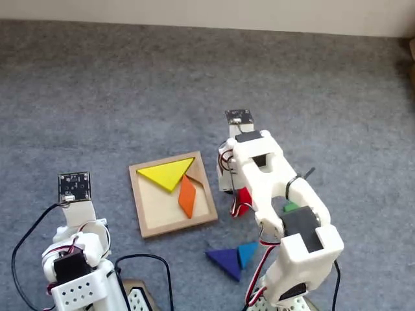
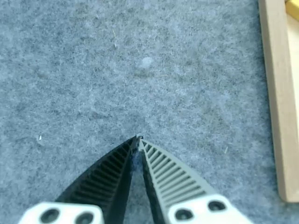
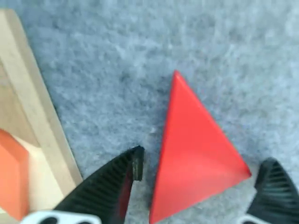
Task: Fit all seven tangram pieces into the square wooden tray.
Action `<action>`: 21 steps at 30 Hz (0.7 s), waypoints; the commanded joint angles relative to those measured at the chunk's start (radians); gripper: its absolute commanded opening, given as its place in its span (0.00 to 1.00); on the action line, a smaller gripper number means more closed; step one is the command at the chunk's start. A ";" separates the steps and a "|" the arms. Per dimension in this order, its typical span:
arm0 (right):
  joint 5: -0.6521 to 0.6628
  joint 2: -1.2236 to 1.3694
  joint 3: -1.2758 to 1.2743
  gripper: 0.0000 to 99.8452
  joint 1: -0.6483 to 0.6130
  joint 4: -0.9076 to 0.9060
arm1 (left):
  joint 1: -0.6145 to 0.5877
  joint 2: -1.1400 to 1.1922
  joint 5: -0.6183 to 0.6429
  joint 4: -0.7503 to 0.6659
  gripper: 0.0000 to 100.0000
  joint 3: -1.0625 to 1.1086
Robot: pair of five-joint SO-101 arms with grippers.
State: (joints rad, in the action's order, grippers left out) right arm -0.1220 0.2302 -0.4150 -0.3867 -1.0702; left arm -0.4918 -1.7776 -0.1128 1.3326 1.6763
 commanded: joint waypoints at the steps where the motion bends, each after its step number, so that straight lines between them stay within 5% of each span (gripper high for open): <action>1: 0.012 -0.008 0.013 0.29 0.005 0.007 | -0.010 -0.041 -0.006 0.003 0.01 0.021; 6: 0.012 -0.085 0.010 0.22 0.004 0.010 | -0.010 -0.041 -0.006 0.003 0.01 0.021; 21: 0.012 -0.203 0.007 0.21 0.005 0.004 | -0.010 -0.041 -0.006 0.003 0.01 0.021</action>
State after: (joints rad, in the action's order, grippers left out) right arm -0.1220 0.0829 -0.4166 -0.3836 -1.0702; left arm -0.4918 -1.7776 -0.1128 1.3326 1.6763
